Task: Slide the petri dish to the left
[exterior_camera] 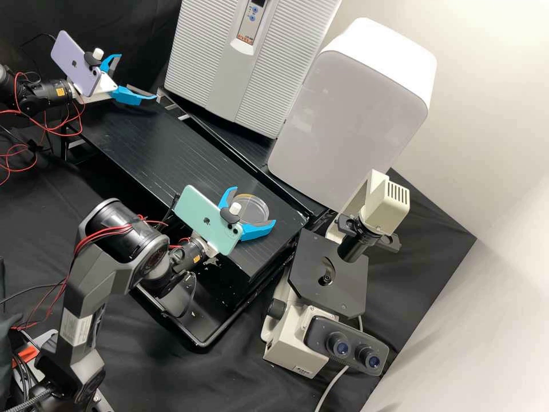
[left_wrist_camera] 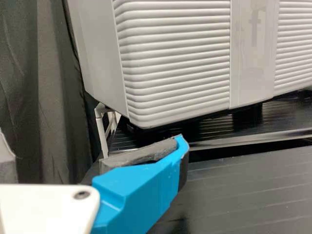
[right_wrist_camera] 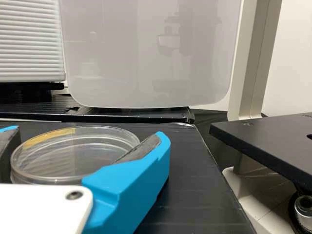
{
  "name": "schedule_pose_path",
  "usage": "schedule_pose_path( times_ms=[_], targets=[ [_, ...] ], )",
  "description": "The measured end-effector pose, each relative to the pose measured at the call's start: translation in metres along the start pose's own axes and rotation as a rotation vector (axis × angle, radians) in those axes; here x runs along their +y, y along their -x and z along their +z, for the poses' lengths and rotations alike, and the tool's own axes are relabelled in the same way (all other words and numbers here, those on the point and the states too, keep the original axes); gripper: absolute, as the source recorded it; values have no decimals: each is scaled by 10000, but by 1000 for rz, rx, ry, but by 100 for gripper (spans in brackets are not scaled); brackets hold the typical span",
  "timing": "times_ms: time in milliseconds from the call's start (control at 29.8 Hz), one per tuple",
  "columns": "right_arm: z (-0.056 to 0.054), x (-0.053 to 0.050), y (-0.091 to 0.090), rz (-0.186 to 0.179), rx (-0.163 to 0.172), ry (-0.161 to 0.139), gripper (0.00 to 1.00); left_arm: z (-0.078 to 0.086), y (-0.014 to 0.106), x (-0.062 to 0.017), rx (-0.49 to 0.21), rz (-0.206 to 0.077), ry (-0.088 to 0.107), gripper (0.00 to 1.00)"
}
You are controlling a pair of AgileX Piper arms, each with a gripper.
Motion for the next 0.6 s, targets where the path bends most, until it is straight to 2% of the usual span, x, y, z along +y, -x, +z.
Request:
schedule_pose_path(
  times_ms=[134,268,436,537,570,604],
  targets=[
    [-40,-13,-2,-8,7,-3,0,0,0,0,0,0,0,100],
    [-133,-48,9,-35,25,-6,0,0,0,0,0,0,0,100],
    [-322,-130,59,-77,51,-26,0,0,0,0,0,0,0,100],
    [-478,-191,83,-103,61,-57,0,0,0,0,0,0,0,100],
    [-553,-225,92,-117,71,-63,0,0,0,0,0,0,0,100],
    [-583,-245,96,-125,69,-64,0,0,0,0,0,0,0,100]
  ],
)
